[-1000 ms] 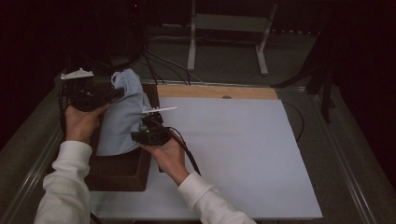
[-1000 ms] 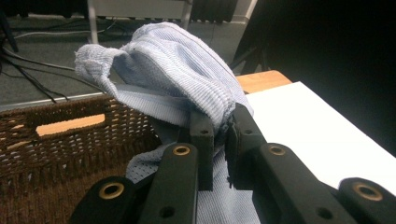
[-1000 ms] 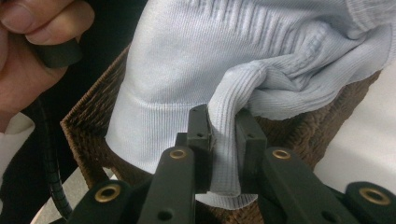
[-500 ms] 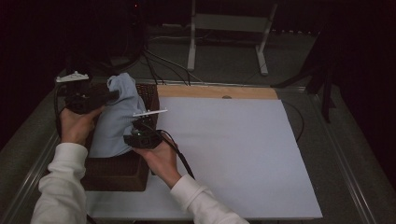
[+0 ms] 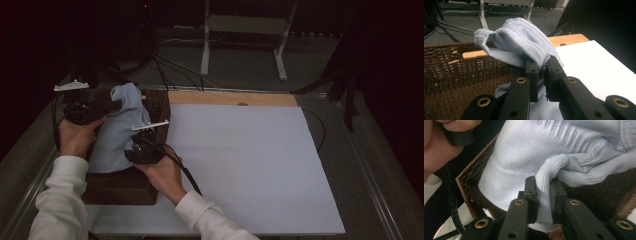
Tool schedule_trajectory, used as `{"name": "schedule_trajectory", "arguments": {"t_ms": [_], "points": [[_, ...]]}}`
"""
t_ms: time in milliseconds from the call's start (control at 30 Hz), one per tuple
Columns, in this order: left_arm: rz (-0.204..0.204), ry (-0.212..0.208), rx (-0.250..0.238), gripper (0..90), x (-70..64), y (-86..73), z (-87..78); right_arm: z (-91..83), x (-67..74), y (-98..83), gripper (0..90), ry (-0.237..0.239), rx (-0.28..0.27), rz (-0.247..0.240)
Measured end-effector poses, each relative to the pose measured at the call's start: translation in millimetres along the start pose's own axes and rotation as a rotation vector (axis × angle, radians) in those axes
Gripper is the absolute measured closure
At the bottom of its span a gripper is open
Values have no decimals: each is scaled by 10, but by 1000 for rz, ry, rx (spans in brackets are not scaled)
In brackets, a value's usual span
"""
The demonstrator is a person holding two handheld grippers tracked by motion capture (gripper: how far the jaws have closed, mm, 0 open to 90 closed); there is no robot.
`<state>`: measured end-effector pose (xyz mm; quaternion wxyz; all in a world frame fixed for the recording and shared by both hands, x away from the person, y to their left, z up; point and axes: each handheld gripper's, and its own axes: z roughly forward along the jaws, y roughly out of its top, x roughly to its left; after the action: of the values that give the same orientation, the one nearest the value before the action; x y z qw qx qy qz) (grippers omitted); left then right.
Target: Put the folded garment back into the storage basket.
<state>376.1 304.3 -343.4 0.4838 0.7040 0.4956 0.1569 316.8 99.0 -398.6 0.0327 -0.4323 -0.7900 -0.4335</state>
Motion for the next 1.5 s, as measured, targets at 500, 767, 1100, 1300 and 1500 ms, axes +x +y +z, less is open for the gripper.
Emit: {"name": "schedule_trajectory", "arguments": {"t_ms": [500,767,1100,1300,1500], "points": [[-12,20,17,831,97,-75,-51,138,154,-83,805,-13,21,-45],[-16,28,22,831,133,-101,-85,192,211,-92,804,-25,27,-63],[-28,38,35,831,191,-156,-105,267,250,-117,804,-38,44,-71],[-36,42,42,831,225,-191,-111,299,268,-131,803,-41,57,-75],[-44,45,50,830,251,-216,-112,344,279,-147,802,-57,66,-91]]}}
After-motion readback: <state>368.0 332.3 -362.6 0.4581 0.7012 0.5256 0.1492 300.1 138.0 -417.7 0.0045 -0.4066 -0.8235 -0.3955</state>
